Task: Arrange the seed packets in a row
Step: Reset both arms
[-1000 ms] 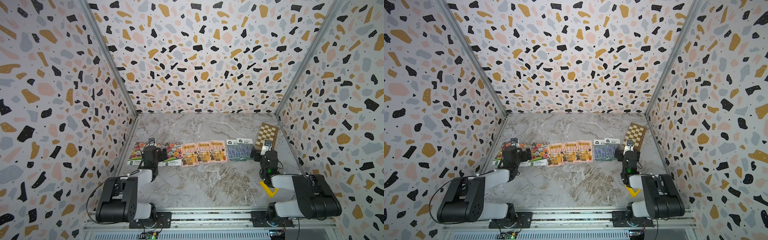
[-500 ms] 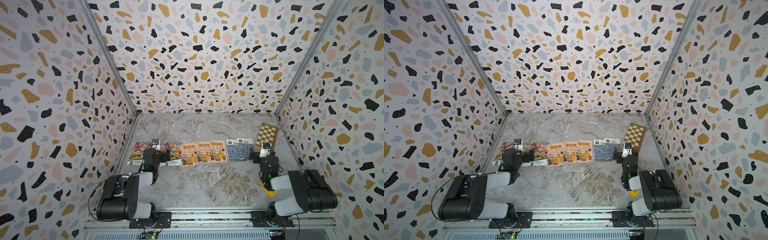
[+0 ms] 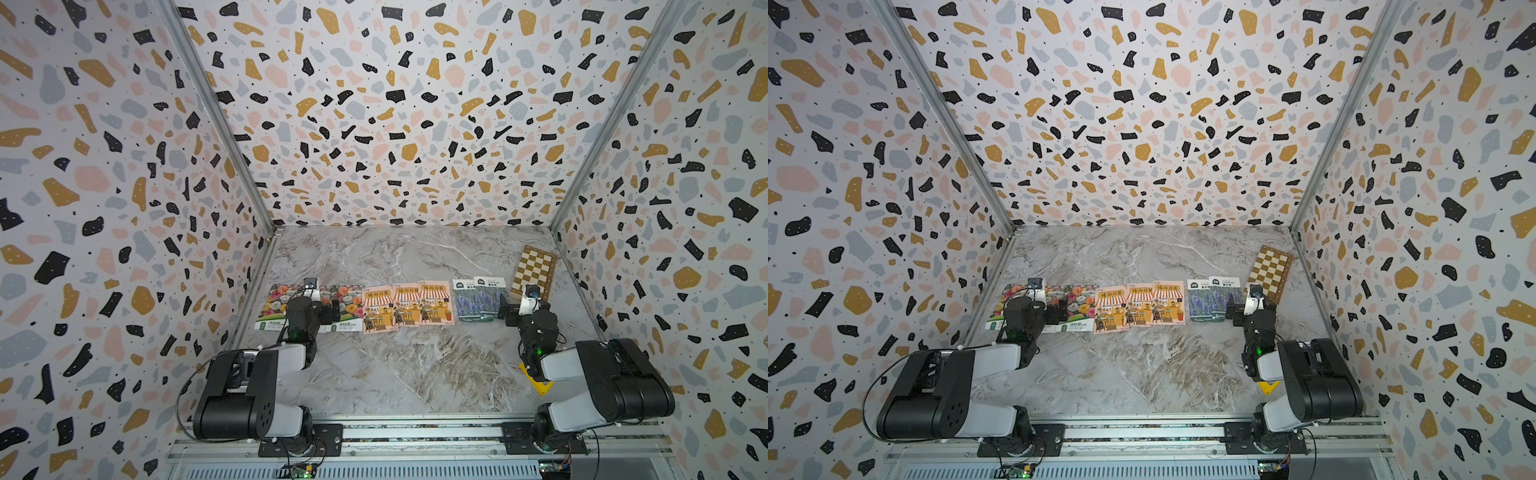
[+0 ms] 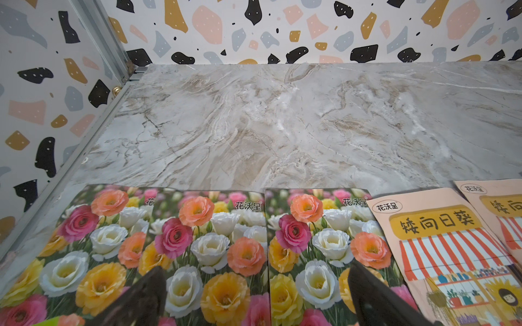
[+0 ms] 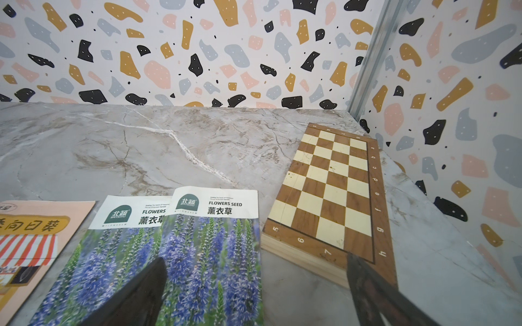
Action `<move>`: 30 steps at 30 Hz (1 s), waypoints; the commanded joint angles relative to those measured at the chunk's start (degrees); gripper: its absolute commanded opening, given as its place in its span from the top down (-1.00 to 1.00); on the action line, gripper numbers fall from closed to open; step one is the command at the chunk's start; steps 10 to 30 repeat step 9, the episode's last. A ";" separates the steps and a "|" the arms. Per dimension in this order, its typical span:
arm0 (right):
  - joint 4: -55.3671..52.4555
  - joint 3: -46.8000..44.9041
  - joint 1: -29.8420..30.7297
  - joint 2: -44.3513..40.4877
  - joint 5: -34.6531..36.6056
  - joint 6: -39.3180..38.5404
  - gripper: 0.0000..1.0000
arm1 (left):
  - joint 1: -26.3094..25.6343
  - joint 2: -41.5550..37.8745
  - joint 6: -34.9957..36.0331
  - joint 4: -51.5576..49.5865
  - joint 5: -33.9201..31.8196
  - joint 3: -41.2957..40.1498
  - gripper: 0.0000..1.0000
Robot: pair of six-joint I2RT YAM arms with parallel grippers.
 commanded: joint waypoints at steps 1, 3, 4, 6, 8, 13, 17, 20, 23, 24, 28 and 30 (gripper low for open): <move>0.95 1.10 -0.22 -0.16 -0.08 -0.17 -0.99 | 0.39 0.32 -0.11 2.30 -0.56 0.27 -0.98; 0.97 1.12 -0.20 -0.08 -0.07 -0.19 -1.00 | 0.32 0.45 0.23 2.49 -0.30 0.20 -0.97; 0.97 1.12 -0.25 -0.15 -0.03 -0.14 -1.00 | 0.32 0.89 0.14 3.00 -0.14 0.32 -0.97; 1.01 1.12 -0.21 -0.15 -0.07 -0.15 -1.00 | 0.36 0.68 0.25 2.41 -0.23 0.44 -0.98; 0.99 1.11 -0.20 -0.15 -0.08 -0.14 -1.00 | 0.37 0.61 0.27 2.77 -0.23 0.27 -0.98; 1.02 0.98 -0.24 -0.18 -0.09 -0.15 -1.00 | 0.32 0.49 0.03 2.48 -0.19 0.33 -0.98; 1.02 0.98 -0.24 -0.18 -0.09 -0.15 -1.00 | 0.32 0.49 0.03 2.48 -0.19 0.33 -0.98; 1.02 0.98 -0.24 -0.18 -0.09 -0.15 -1.00 | 0.32 0.49 0.03 2.48 -0.19 0.33 -0.98; 1.02 0.98 -0.24 -0.18 -0.09 -0.15 -1.00 | 0.32 0.49 0.03 2.48 -0.19 0.33 -0.98; 1.02 0.98 -0.24 -0.18 -0.09 -0.15 -1.00 | 0.32 0.49 0.03 2.48 -0.19 0.33 -0.98; 1.02 0.98 -0.24 -0.18 -0.09 -0.15 -1.00 | 0.32 0.49 0.03 2.48 -0.19 0.33 -0.98; 1.02 0.98 -0.24 -0.18 -0.09 -0.15 -1.00 | 0.32 0.49 0.03 2.48 -0.19 0.33 -0.98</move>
